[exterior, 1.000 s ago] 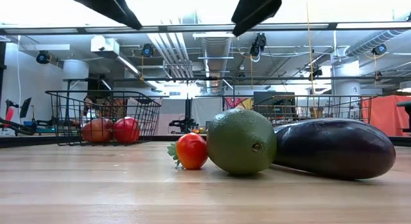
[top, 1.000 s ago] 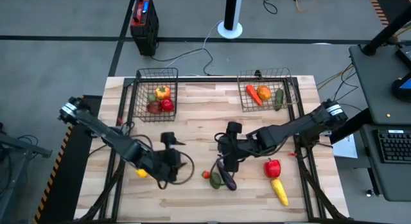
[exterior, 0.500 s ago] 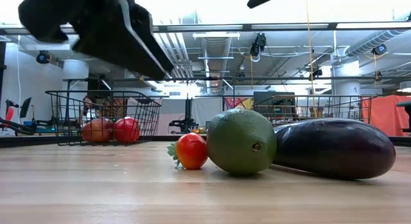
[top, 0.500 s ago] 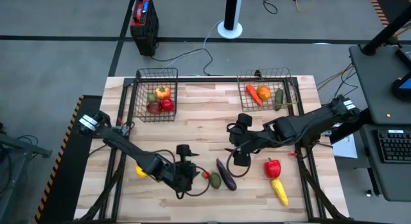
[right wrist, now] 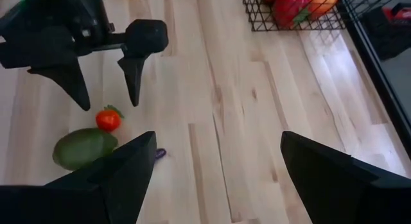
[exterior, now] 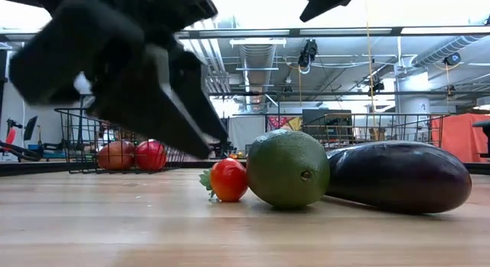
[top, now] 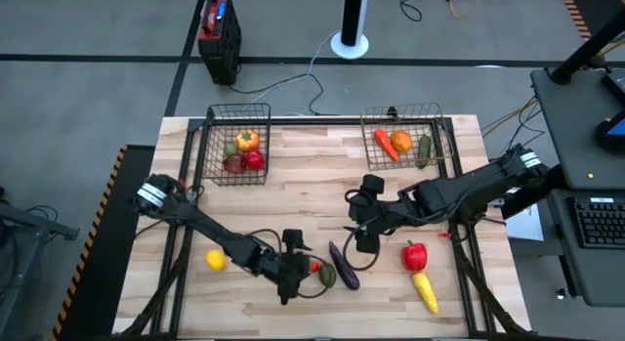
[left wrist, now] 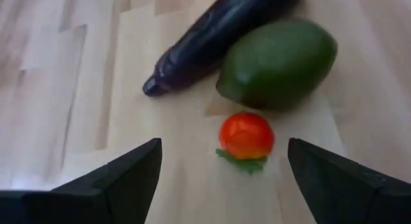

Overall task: Sort produce into baskets
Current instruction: Put the red tomato into the left wire basket

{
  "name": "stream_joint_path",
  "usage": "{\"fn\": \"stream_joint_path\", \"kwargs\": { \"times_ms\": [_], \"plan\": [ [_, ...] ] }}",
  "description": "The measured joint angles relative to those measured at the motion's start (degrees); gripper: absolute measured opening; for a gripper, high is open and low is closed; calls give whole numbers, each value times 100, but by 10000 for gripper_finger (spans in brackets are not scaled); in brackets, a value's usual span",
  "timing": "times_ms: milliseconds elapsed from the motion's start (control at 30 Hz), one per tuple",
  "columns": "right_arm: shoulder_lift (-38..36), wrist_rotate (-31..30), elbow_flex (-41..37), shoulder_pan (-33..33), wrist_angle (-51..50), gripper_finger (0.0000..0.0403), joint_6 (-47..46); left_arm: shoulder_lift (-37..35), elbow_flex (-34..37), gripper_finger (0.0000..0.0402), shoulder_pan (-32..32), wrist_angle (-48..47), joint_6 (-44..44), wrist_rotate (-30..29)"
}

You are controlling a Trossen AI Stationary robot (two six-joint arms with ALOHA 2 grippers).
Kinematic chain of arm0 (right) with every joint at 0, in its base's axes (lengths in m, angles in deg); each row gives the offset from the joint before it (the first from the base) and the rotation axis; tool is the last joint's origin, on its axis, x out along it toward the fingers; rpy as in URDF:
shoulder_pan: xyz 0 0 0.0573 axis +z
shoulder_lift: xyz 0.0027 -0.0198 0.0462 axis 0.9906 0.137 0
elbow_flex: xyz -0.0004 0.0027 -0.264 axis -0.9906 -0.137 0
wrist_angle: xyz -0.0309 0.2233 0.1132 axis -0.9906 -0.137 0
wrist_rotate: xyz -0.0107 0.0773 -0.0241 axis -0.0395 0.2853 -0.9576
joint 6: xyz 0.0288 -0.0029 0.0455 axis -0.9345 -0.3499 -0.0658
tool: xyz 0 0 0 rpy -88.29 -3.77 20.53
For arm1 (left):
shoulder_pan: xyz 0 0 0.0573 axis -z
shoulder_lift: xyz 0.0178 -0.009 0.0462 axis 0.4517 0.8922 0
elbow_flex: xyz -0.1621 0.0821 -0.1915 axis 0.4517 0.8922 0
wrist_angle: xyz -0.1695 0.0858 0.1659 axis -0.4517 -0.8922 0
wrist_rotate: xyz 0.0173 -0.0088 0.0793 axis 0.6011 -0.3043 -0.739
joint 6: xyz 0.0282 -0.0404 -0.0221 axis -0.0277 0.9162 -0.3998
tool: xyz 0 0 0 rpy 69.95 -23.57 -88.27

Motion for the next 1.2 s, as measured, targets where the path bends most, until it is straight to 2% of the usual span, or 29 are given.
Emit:
{"fn": "stream_joint_path", "kwargs": {
  "times_ms": [367, 1200],
  "plan": [
    [2, -1, -161, 0, 42, 325, -62, 309, 193, 314, -336, 892, 25, 1051],
    [2, -8, -252, 0, 171, 325, -64, 328, 738, 311, -379, 1713, 542, 1106]
  ]
}}
